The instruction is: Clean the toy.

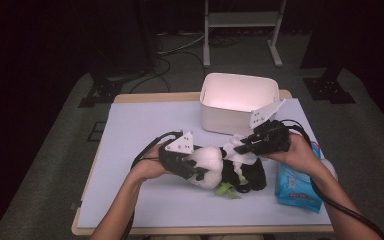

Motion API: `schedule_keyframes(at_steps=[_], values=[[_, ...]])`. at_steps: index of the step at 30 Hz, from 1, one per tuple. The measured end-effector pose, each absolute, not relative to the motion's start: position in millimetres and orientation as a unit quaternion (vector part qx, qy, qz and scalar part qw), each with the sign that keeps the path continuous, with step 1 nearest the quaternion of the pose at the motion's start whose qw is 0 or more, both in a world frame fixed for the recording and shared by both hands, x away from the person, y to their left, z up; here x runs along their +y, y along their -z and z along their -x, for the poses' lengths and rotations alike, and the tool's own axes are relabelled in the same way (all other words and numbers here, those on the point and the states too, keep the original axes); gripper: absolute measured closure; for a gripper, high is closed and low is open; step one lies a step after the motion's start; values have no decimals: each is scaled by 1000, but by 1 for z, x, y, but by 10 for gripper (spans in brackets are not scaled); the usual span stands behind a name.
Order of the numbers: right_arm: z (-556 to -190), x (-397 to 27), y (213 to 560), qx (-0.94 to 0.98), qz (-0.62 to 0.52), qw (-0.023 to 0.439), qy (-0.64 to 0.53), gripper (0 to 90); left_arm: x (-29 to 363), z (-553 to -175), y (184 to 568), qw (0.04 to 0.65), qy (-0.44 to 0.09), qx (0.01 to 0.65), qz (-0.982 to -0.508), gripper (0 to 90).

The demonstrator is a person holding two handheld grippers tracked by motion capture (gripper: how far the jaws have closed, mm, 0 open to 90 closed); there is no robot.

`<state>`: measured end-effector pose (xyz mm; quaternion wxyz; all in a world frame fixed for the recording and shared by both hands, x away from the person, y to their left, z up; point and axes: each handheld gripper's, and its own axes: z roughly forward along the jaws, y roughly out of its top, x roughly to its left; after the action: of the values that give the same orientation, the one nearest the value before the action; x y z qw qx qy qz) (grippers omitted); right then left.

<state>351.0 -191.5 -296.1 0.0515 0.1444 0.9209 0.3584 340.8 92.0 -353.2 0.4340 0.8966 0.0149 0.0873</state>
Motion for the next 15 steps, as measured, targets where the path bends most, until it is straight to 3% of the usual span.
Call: schedule_keyframes(at_steps=[4, 7, 15], values=[[-349, -190, 308, 924, -145, 34, -352, 779, 94, -338, 369, 437, -54, 45, -897, 302], [-345, -185, 315, 929, -141, 36, -341, 779, 93, -337, 377, 433, -34, 71, -898, 204], [-334, -184, 320, 928, -132, 44, -347, 780, 99, -337, 376, 457, 11, 106, -883, 123]])
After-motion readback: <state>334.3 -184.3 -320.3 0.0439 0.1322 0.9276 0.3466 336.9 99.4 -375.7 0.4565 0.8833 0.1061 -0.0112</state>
